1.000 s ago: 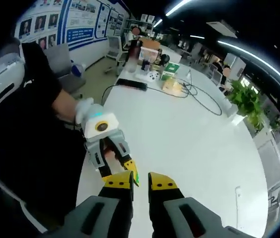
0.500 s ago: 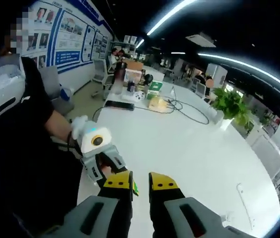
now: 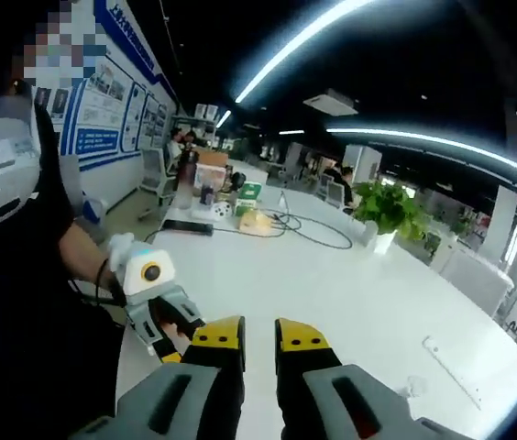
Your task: Clamp pump bottle remove cover press pump head put on cover
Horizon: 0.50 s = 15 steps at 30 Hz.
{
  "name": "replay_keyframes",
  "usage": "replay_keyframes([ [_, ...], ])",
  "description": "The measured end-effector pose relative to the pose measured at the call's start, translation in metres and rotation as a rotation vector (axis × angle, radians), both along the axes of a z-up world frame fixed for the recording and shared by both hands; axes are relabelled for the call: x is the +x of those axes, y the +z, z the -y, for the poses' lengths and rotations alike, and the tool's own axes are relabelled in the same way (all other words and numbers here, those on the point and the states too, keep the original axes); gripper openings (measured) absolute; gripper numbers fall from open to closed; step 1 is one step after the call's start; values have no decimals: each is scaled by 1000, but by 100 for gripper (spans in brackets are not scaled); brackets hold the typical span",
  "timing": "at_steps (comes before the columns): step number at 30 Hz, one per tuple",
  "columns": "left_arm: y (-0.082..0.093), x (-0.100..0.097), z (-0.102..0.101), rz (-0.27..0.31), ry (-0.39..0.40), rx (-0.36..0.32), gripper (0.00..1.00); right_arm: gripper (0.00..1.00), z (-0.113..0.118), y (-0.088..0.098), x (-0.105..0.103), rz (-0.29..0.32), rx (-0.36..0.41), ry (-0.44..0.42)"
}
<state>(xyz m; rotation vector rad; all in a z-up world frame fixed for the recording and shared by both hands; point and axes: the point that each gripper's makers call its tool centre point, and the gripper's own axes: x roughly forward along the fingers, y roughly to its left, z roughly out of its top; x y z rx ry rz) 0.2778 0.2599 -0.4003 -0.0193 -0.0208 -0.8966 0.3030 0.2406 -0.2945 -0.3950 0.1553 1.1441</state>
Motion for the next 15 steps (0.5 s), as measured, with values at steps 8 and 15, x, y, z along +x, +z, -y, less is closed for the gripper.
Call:
replay_keyframes([
  [8, -1, 1, -1, -14, 1, -6, 15, 9, 14, 13, 10, 31, 108, -96],
  [15, -1, 2, -1, -17, 13, -6, 15, 10, 30, 10, 13, 9, 257, -196],
])
